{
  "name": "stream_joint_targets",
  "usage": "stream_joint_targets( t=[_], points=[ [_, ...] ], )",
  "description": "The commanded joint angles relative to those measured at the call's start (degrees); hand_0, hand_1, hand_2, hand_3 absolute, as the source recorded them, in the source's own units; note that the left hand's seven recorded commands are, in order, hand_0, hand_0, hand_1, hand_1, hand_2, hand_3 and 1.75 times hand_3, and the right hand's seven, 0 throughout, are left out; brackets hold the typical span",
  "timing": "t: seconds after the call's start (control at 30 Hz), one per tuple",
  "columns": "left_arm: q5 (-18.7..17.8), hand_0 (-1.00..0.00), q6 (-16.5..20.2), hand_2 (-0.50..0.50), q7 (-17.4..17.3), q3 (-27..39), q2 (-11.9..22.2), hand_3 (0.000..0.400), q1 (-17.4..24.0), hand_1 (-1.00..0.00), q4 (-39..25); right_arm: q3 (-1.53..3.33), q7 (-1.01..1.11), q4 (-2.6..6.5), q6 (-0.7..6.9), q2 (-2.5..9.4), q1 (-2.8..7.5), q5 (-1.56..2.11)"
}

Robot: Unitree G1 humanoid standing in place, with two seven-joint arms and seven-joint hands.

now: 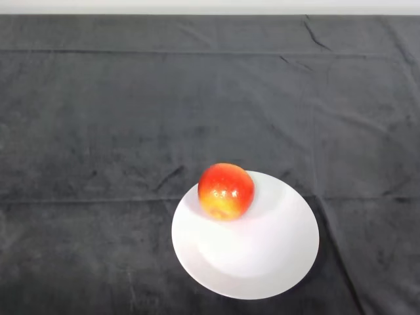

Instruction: Move the apple to the plate

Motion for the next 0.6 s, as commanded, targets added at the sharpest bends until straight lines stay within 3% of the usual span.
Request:
stream_joint_targets(
  t=[0.03, 0.6],
  points=[
    [0.87, 0.00, 0.31, 0.00, -0.71, 0.56, 3.13, 0.000, 0.32, 0.00, 1.90, -0.19, 0.29, 0.21, -0.05, -2.65, -3.27, 1.43],
    [1.49, 0.00, 0.42, 0.00, -0.15, 0.34, 2.83, 0.000, -0.01, 0.00, 1.84, -0.19, 0.29, 0.20, -0.06, -2.65, -3.27, 1.43]
  ],
)
